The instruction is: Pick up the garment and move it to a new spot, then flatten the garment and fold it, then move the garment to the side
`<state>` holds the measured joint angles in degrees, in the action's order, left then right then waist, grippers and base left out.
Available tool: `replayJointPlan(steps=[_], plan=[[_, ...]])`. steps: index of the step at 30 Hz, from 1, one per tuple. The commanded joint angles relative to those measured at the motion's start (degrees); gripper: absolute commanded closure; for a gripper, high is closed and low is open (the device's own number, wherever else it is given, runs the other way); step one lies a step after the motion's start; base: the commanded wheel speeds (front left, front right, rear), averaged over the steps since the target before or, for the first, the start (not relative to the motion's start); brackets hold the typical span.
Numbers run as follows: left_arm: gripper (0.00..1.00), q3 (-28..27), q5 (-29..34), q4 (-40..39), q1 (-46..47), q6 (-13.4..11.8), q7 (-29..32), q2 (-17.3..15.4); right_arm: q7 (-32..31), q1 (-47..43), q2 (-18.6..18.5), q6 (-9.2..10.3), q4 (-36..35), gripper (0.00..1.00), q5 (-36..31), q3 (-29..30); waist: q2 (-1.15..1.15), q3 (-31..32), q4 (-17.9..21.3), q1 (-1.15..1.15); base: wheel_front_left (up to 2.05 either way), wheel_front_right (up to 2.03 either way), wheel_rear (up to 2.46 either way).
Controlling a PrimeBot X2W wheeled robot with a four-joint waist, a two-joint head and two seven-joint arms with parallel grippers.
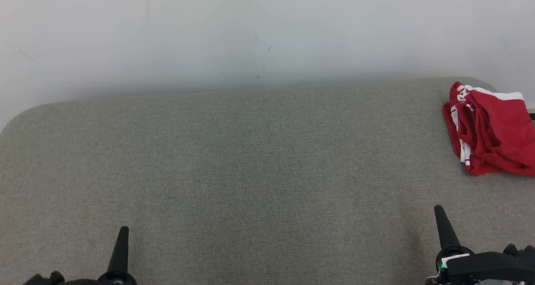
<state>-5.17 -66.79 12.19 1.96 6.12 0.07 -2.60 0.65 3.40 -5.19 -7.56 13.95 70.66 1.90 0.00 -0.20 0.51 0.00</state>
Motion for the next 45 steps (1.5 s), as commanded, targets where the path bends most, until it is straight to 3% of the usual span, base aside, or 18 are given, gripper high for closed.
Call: replayJointPlan(steps=[1,45], plan=[[1.00,-0.4,-1.6,-0.2,1.3,0.4,0.5,-0.3,-0.4,0.9,0.1,0.08,-0.3,1.00,1.5,0.4,0.00,0.0,0.0,0.00,0.00,0.00,0.00],[1.00,-1.4,-22.2,1.9,4.5,1.4,5.9,-0.4,-5.7,2.9,1.4,0.12,0.2,1.00,19.7,3.3,0.00,0.1,-0.4,0.00,0.00,0.00,0.00]])
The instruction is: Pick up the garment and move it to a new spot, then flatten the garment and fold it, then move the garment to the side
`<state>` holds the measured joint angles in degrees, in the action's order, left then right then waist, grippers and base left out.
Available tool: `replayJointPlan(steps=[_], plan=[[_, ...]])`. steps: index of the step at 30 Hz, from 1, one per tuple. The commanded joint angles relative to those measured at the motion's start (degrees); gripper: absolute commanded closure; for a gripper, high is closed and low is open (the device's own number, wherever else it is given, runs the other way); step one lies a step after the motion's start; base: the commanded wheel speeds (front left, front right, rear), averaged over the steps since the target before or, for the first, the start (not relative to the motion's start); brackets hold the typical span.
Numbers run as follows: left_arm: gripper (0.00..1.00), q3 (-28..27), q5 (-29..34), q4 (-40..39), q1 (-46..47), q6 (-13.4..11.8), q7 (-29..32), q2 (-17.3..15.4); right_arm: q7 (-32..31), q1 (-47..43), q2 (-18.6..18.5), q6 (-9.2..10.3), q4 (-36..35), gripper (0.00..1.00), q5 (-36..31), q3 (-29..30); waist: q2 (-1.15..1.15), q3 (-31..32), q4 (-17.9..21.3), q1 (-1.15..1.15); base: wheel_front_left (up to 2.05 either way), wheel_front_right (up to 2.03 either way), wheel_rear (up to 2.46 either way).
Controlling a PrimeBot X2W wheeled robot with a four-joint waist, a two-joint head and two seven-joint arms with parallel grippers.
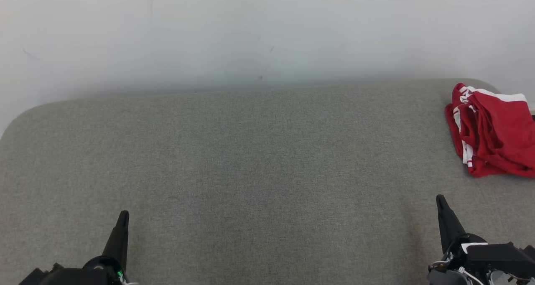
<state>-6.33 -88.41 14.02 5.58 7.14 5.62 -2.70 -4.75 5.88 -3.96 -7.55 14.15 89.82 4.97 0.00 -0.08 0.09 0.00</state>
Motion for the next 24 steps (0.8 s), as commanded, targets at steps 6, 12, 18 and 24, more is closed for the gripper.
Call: replayJointPlan(steps=[6,12,18,24], plan=[[1.00,-0.3,-3.2,0.3,1.3,0.4,0.9,-0.3,-0.9,0.7,0.4,0.12,0.1,1.00,2.7,0.5,0.00,0.0,-0.1,0.00,0.00,0.00,0.00],[1.00,-0.4,-4.0,0.4,1.2,0.5,1.2,-0.3,-1.1,0.8,0.4,0.12,0.1,1.00,3.5,0.7,0.00,0.0,-0.1,0.00,0.00,0.00,0.00],[1.00,-0.4,-4.0,0.4,1.2,0.5,1.2,-0.3,-1.2,0.8,0.5,0.12,0.1,1.00,3.4,0.8,0.00,0.0,-0.1,0.00,0.00,0.00,0.00],[1.00,-0.4,-4.0,0.4,1.2,0.5,1.2,-0.3,-1.2,0.8,0.5,0.12,0.1,1.00,3.3,0.8,0.00,0.0,-0.1,0.00,0.00,0.00,0.00]])
